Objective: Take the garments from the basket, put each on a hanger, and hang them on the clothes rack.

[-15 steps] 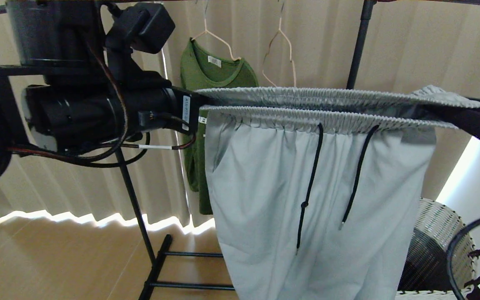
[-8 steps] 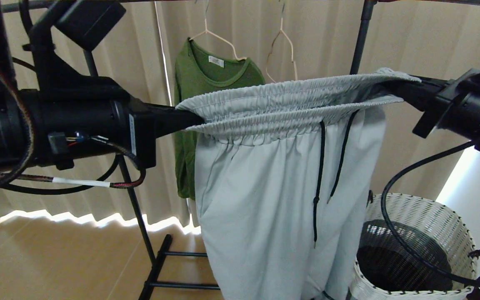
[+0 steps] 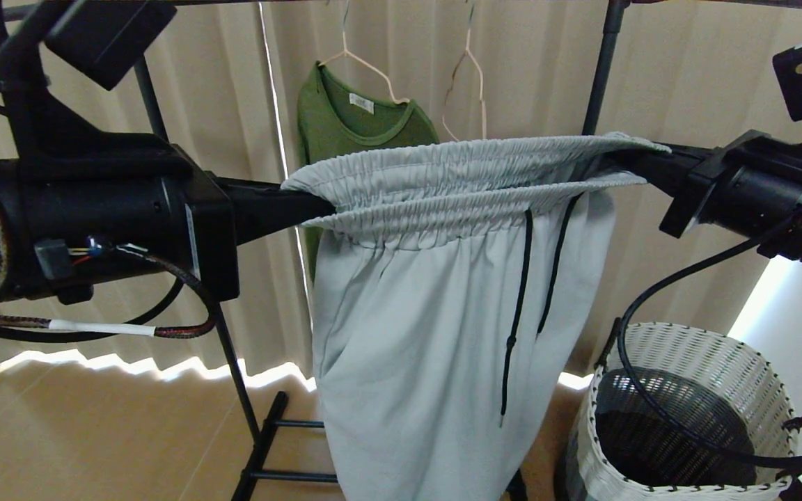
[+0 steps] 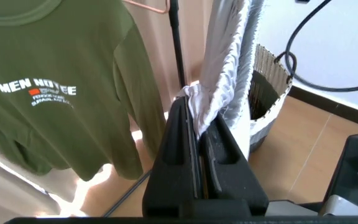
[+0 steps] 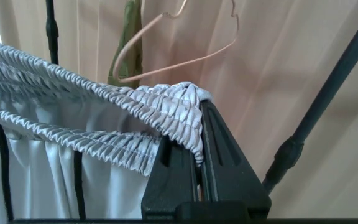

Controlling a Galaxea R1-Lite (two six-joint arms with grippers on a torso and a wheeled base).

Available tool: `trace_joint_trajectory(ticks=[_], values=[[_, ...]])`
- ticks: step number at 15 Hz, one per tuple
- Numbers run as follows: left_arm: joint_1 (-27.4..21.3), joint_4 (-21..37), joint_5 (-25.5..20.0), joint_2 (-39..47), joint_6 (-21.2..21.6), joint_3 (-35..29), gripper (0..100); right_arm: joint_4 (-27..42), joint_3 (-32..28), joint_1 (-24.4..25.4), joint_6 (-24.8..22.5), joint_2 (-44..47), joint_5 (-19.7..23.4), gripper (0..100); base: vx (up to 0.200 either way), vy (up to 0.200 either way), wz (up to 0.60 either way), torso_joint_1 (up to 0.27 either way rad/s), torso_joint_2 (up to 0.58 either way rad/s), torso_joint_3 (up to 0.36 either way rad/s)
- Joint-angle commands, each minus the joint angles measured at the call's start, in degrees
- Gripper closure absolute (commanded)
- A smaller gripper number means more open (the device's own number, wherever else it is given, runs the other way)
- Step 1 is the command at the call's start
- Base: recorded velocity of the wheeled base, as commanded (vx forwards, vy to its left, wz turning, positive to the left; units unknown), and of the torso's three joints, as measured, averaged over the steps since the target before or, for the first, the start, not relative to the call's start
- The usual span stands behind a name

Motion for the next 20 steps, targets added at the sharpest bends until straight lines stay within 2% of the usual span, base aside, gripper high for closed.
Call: trace_joint_trajectory(ticks=[1,2,4,6,8,10,12,20], values=[[-0.01,-0.06,0.07,0.03,0.00,0.02,100,0.06,0.03,0.03,0.03,-0.16,-0.01,100,0.000,0.000,0.00,0.000,0.00,0.000],[0.17,-0.14,0.07,0.20,0.00,-0.24,100,0.14,0.11,0.11,0.38,-0.60,-0.18,100,0.000,0.000,0.00,0.000,0.00,0.000],[3.60,-2.08,0.25,3.37,-0.09,-1.47,100,1.11,0.55,2.14,6.01,-4.11,-0.45,100,0.000,0.000,0.00,0.000,0.00,0.000],[6.06,-5.77,0.51,6.80,-0.09,-2.88,100,3.66,1.43,3.37,6.80,-7.37,-0.89,100,0.000,0.000,0.00,0.000,0.00,0.000],[6.85,-8.67,4.64,10.58,-0.09,-5.95,100,11.57,2.49,3.63,6.80,-13.08,-0.71,100,0.000,0.000,0.00,0.000,0.00,0.000],[6.85,-10.08,10.62,13.83,0.79,-9.03,100,17.55,2.58,3.63,6.80,-16.24,-0.45,100,0.000,0.000,0.00,0.000,0.00,0.000],[6.85,-11.31,13.43,14.88,1.67,-9.91,100,17.63,2.75,3.98,6.80,-16.42,-0.62,100,0.000,0.000,0.00,0.000,0.00,0.000],[6.06,-11.39,13.61,14.18,1.76,-8.94,100,17.90,2.84,3.72,6.71,-15.89,-0.97,100,0.000,0.000,0.00,0.000,0.00,0.000]])
